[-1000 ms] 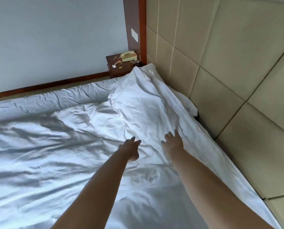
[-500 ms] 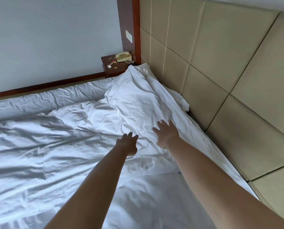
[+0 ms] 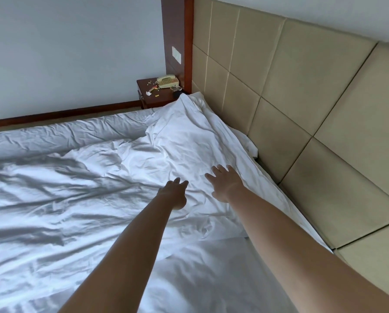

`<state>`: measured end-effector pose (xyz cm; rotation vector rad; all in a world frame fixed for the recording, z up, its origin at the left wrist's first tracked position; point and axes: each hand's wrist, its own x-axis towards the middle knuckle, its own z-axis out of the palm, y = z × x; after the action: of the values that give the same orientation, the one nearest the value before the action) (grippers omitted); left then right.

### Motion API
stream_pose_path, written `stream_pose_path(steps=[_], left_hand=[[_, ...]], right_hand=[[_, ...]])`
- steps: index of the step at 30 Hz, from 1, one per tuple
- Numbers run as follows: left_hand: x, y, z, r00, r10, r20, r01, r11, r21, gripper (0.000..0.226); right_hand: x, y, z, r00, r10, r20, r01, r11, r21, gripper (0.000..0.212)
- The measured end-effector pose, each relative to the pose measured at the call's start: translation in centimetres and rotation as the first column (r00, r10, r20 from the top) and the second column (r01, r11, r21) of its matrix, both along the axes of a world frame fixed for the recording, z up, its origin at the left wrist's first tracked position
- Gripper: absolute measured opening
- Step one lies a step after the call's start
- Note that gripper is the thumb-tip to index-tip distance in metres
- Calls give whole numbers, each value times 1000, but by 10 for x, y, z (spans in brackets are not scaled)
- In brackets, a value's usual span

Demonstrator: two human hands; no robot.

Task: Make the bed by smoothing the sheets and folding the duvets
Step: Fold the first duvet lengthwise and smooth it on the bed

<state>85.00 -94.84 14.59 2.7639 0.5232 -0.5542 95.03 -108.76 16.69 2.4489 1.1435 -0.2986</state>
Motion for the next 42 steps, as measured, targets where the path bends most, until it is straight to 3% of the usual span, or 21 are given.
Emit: stream_pose_path(steps=[9,21,26,31,32,34,37,40,42], left_hand=[[44,48,3,999,19,27,-21,997,74,62],[202,134,-51,994,101,30,-104,981,161,73],[264,175,-89,981,192,31,-194,974,119,87],[306,199,-129,983,180,20,-181,983,28,97],[309,200,-136,983,182,27,-182,983,14,99],[313,200,-150,981,191,37,-190,982,-23,103],[321,203,-165,980,192,52,-190,981,-45,108],[343,207,-151,980,153,126,-153,988,-6,99],[371,213,-125,959,144,243,-161,985,53,93]], right_hand=[[51,39,11,1000,-5,-11,6,996,93,64],[244,137,-45,998,64,30,-67,989,132,63],[304,193,-84,970,-137,-203,207,898,387,85],[348,231,-126,803,-301,-514,552,701,451,121],[352,233,-133,773,-310,-554,592,666,453,120],[353,234,-143,746,-300,-594,614,654,442,97],[358,235,-146,848,-191,-494,461,727,509,53],[387,241,-111,971,-163,-174,238,715,658,49],[419,248,-78,962,-271,23,168,661,732,49]])
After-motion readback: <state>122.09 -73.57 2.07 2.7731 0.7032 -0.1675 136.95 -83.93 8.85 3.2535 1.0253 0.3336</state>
